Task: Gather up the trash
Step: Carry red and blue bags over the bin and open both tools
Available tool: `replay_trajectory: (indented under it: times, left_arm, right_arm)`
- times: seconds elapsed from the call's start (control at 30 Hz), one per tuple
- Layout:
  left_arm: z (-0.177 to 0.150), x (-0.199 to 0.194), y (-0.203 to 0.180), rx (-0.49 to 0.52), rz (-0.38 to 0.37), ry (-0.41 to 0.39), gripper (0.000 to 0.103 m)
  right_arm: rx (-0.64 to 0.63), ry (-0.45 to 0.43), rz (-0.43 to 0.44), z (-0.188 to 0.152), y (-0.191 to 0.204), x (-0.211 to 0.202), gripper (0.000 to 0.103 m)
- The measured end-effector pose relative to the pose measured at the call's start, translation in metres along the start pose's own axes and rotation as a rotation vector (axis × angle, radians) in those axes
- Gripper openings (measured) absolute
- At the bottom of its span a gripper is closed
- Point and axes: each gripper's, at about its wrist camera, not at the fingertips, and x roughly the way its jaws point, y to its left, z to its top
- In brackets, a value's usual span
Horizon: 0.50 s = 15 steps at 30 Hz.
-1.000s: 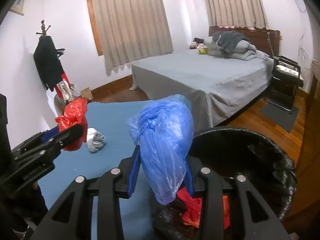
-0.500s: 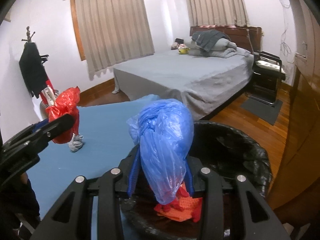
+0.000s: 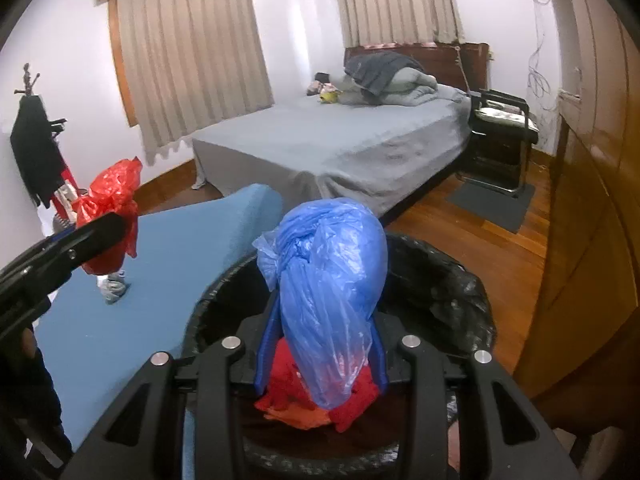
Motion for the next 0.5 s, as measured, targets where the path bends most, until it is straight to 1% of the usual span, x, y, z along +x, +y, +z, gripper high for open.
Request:
replay_trajectory:
  times: [0.2, 0.5]
  left_arm:
    - [-0.007, 0.019, -0.011, 0.016, -0.024, 0.036, 0.048]
    - [-0.015, 0.047, -0.017, 0.015, -0.051, 0.086, 0.048]
  right_arm:
    - [0.017, 0.020, -0.024, -0.006, -0.014, 0.007, 0.038]
    - [0.036, 0.047, -0.034, -0.013, -0.026, 0.018, 0.038]
